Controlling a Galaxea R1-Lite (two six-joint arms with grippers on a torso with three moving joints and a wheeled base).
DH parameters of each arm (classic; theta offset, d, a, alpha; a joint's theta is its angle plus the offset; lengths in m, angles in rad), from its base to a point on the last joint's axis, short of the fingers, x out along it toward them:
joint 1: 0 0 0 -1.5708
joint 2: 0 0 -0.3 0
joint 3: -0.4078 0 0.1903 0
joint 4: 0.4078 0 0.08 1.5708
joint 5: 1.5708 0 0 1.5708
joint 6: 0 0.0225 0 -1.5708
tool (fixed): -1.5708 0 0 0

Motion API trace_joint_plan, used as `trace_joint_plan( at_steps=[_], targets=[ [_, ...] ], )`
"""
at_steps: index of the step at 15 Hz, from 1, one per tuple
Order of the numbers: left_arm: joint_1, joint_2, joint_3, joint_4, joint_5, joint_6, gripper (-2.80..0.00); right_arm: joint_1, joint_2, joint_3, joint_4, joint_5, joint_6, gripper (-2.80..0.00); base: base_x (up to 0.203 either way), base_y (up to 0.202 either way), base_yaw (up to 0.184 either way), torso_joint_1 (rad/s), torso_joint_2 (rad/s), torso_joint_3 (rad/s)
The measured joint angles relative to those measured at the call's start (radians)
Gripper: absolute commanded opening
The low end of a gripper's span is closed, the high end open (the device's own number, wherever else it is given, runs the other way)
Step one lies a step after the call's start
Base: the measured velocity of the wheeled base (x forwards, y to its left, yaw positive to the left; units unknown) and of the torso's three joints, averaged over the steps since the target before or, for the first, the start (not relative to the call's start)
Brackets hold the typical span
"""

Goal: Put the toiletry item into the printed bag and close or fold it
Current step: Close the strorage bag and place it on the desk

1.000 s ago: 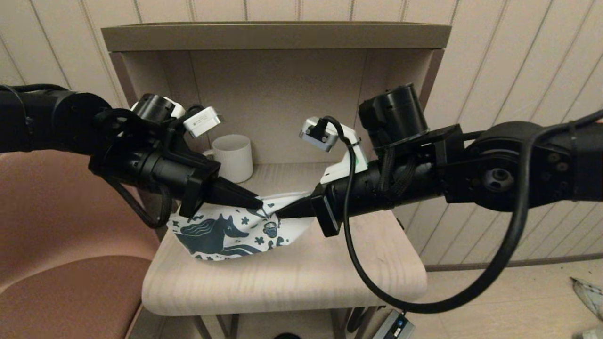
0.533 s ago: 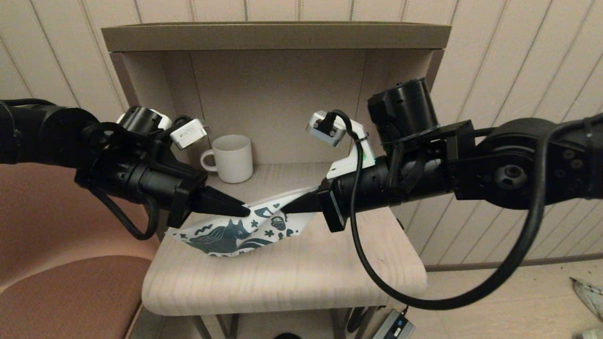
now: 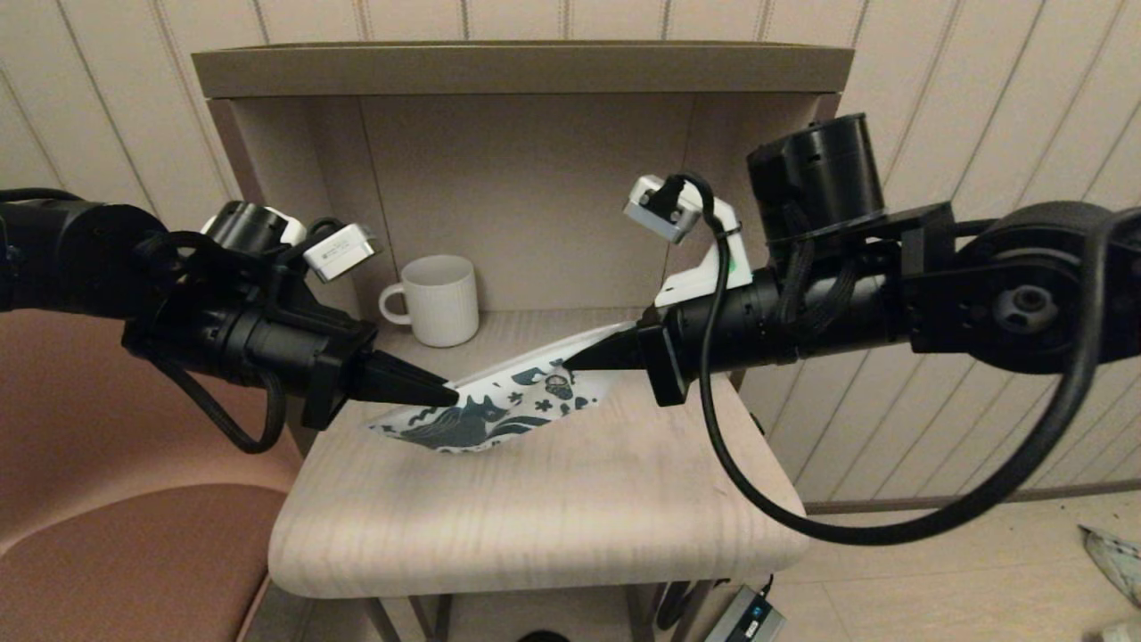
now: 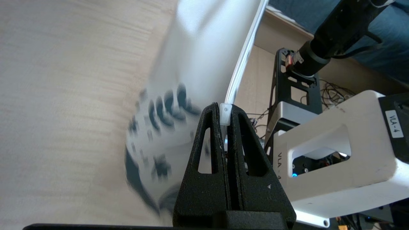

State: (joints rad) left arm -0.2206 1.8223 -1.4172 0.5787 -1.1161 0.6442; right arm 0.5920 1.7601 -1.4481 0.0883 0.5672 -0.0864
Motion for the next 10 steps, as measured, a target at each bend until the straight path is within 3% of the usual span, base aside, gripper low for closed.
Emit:
trace_joint_plan(
  at_steps=[10],
  targets=[
    [0.009, 0.001, -0.003, -0.001, 0.002, 0.001, -2.80, -0.071, -0.061, 0.015, 0.002, 0.002, -0.001, -2.80, 0.000, 0.000, 0.000, 0.000, 0.00, 0.000]
  ],
)
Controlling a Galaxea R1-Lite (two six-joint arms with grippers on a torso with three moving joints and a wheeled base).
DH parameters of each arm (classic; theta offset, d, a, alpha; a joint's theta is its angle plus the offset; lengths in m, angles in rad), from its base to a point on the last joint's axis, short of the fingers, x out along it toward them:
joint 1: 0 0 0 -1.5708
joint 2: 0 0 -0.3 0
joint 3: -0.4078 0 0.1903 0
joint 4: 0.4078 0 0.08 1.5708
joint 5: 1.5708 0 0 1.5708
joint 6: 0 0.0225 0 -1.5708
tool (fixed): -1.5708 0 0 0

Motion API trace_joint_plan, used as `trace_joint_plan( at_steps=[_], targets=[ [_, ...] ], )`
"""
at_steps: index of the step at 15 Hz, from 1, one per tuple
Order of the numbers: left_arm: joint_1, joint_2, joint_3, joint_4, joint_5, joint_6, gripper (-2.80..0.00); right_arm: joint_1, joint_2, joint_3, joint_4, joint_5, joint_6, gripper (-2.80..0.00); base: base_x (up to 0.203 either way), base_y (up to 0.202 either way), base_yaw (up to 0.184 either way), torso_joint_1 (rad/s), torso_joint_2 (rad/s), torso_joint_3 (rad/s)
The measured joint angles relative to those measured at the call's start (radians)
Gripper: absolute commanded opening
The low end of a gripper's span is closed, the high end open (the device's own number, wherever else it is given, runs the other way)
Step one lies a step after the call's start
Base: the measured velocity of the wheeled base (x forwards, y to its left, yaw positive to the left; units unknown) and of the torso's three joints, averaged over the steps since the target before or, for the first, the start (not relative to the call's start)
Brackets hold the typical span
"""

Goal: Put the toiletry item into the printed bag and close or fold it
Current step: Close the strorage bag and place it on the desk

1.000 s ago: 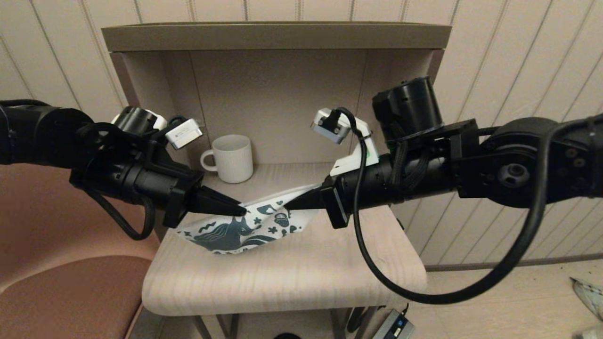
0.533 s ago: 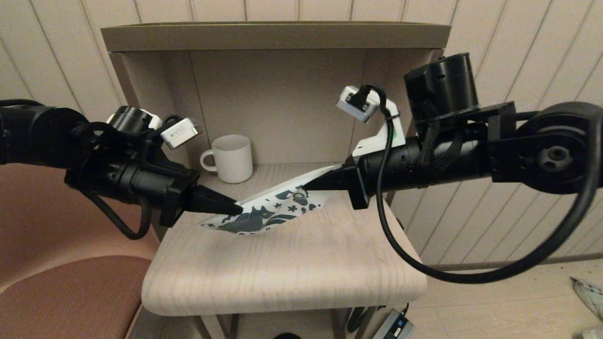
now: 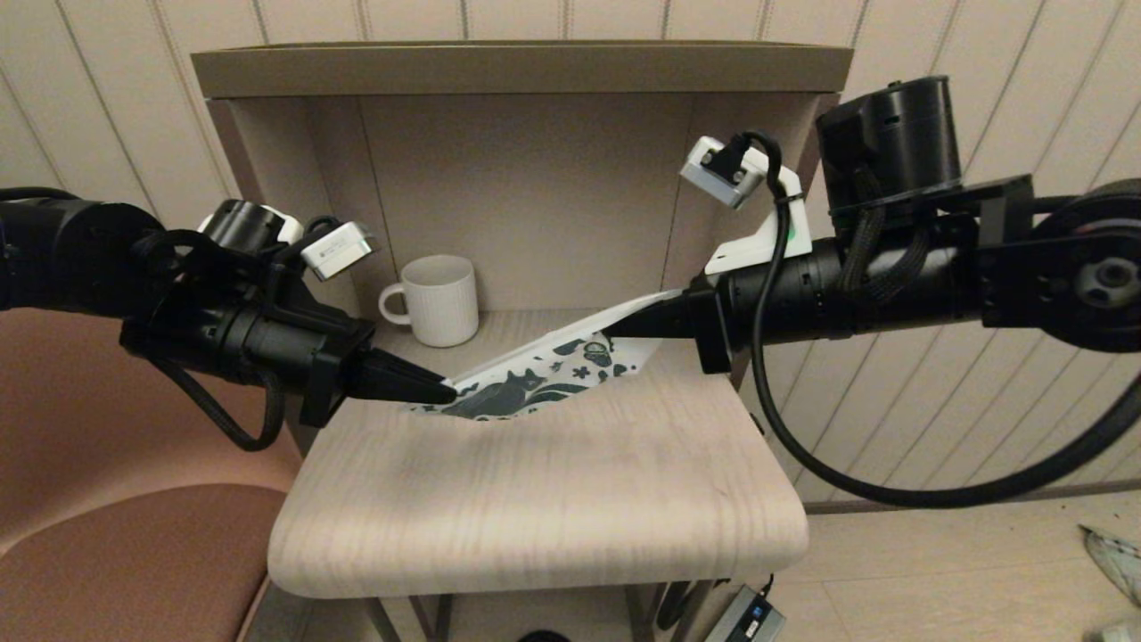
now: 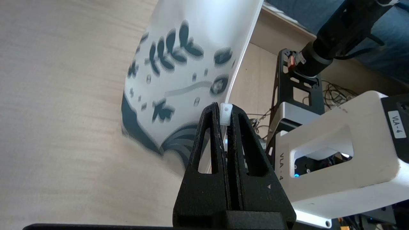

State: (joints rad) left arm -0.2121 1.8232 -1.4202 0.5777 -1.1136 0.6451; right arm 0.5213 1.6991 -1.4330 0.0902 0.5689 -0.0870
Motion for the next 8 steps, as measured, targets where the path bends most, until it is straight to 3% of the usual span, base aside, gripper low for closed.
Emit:
trace_joint_plan(
  at_steps=[8],
  targets=[
    [0.003, 0.001, 0.001, 0.001, 0.001, 0.000, -2.80, -0.023, -0.025, 0.020, -0.002, 0.000, -0.001, -2.80, 0.000, 0.000, 0.000, 0.000, 0.00, 0.000]
  ],
)
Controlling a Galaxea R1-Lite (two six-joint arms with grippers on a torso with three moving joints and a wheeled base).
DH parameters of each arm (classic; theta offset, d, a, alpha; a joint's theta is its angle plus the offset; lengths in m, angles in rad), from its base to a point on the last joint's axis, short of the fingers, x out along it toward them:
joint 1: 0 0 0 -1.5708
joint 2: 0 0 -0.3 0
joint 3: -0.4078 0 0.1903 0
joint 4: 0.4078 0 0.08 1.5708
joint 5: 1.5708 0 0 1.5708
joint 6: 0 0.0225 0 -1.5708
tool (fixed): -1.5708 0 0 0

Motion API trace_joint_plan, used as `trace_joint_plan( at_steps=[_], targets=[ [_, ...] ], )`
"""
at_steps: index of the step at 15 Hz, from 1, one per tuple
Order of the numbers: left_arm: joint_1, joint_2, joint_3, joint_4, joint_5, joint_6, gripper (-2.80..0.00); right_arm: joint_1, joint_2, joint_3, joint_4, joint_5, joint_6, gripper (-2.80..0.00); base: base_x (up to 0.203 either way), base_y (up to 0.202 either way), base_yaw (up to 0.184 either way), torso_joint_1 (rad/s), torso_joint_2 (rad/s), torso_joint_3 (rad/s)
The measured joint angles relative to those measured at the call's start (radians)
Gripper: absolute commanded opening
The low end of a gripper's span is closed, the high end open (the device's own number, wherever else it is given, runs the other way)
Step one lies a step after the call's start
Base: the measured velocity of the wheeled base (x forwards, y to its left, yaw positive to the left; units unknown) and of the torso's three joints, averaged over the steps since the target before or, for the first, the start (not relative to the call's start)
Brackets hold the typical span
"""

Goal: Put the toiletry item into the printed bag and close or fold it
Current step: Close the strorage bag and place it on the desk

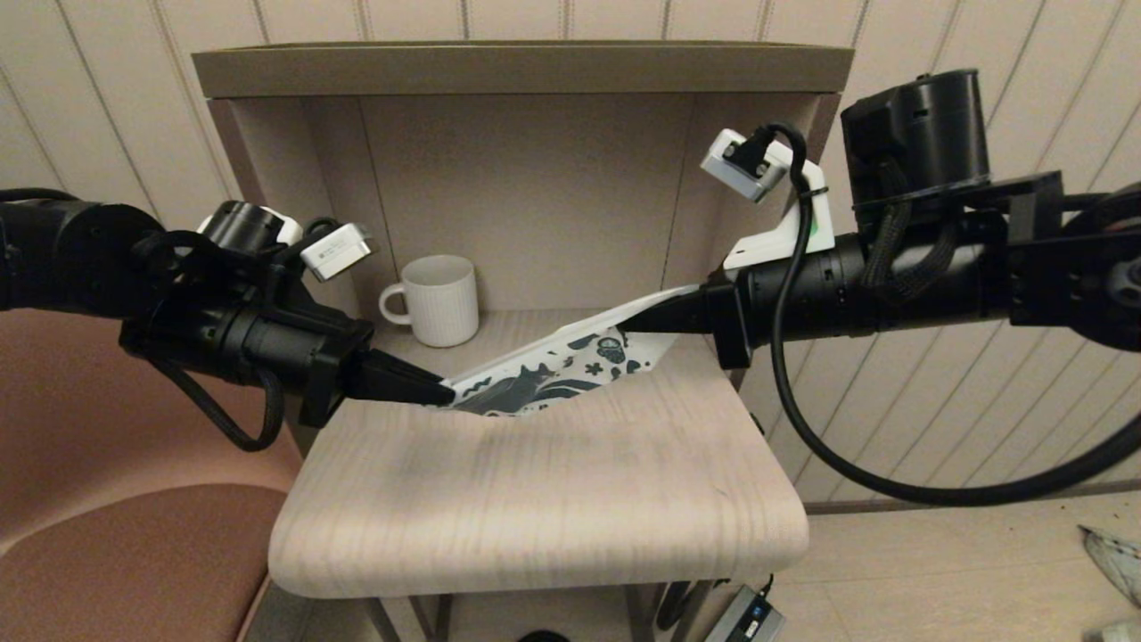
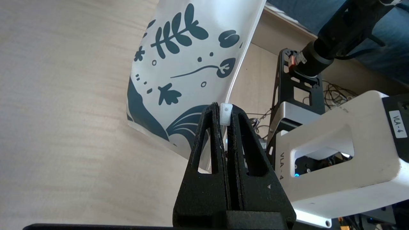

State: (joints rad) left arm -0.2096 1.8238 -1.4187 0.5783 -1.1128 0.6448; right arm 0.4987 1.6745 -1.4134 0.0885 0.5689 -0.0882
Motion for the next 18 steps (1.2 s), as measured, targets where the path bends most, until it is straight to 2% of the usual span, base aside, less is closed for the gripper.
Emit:
trace_joint_plan(
  at_steps=[18],
  targets=[
    [0.025, 0.015, -0.023, 0.000, 0.000, 0.002, -2.80, 0.003, 0.004, 0.017, -0.002, 0.000, 0.000, -2.80, 0.000, 0.000, 0.000, 0.000, 0.00, 0.000]
  ],
)
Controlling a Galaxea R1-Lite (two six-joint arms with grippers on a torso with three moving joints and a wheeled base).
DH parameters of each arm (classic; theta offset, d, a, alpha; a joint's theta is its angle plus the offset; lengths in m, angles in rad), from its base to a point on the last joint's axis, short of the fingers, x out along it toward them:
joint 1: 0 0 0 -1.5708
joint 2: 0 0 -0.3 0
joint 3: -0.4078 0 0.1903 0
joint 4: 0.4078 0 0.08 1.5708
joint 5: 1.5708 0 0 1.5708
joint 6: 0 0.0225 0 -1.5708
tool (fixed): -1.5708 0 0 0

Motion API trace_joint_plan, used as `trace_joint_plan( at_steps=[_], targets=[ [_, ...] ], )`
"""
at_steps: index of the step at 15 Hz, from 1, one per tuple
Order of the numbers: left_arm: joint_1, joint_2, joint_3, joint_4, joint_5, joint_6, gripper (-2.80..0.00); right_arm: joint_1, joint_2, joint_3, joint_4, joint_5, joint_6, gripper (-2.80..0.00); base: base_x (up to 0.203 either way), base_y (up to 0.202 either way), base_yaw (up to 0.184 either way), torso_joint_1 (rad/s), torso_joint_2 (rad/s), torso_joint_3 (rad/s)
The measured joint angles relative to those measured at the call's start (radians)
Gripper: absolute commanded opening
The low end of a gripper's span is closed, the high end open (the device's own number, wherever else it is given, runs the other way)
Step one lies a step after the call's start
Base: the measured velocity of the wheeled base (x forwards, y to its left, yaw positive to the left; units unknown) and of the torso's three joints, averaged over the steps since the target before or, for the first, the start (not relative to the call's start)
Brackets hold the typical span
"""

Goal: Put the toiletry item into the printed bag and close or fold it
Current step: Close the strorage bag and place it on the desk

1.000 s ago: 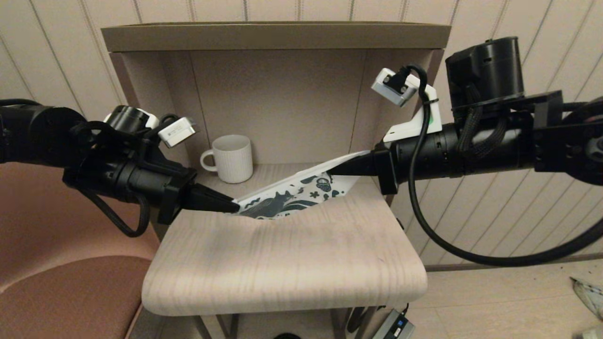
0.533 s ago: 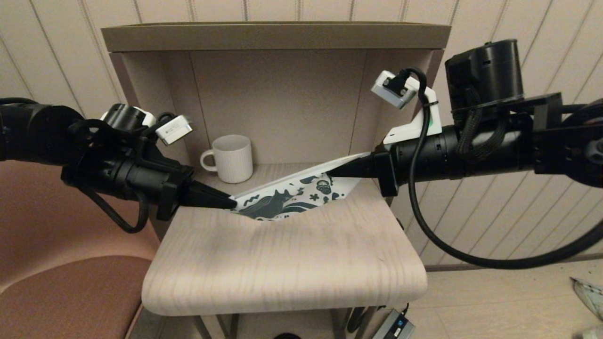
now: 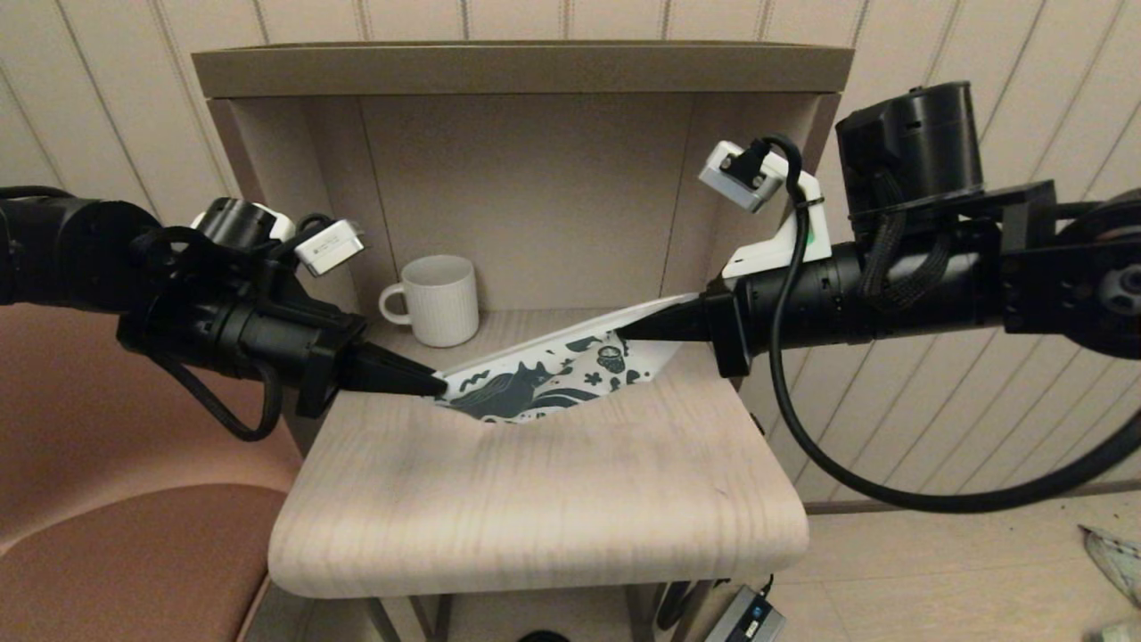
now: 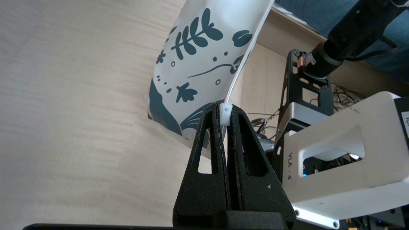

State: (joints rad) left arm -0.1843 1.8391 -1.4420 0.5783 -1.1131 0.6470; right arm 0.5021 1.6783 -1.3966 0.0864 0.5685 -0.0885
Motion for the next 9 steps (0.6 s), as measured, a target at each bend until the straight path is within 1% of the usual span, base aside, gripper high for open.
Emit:
trace_joint_plan(
  at_steps=[3, 4, 9],
  targets=[
    [-0.001, 0.000, -0.002, -0.001, 0.000, 0.002, -2.80, 0.000, 0.000, 0.002, 0.000, 0.000, 0.002, -2.80, 0.000, 0.000, 0.000, 0.000, 0.00, 0.000],
    [-0.001, 0.000, 0.000, -0.001, -0.002, 0.001, 0.00, 0.001, 0.000, 0.002, 0.000, 0.000, 0.002, -2.80, 0.000, 0.000, 0.000, 0.000, 0.00, 0.000],
    [-0.001, -0.015, -0.005, 0.001, -0.017, -0.009, 0.00, 0.000, 0.001, 0.019, -0.001, 0.002, 0.000, -2.80, 0.000, 0.000, 0.000, 0.000, 0.00, 0.000]
  ],
)
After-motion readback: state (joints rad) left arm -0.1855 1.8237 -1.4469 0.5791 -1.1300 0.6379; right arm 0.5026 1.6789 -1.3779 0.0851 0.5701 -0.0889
